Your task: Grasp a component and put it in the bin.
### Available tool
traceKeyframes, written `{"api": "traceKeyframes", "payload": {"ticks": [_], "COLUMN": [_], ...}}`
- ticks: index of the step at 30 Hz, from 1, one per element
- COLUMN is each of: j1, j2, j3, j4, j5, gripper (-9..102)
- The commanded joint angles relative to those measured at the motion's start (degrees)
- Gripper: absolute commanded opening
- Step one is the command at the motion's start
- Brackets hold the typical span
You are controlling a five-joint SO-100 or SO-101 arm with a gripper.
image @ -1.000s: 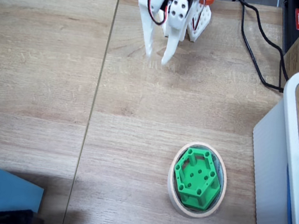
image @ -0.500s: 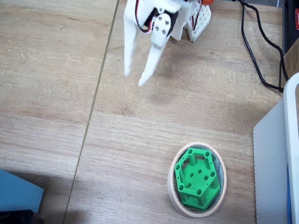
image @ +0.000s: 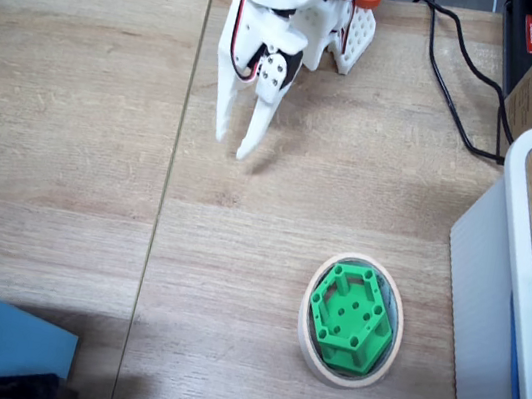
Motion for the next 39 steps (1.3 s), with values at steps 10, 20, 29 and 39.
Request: {"api": "traceKeyframes", "payload": {"ticks": [10,20,29,39], "j1": [6.77,7.12,7.03,6.86], "j2": [4.83,5.36,5.36,5.19], "j3": [-0.18,4.75,5.19,7.21], "j4": [12.22,15.91,16.61,15.91], "j5": [0.97,1.05,1.05,0.88], "gripper": [12,11,5,3]}}
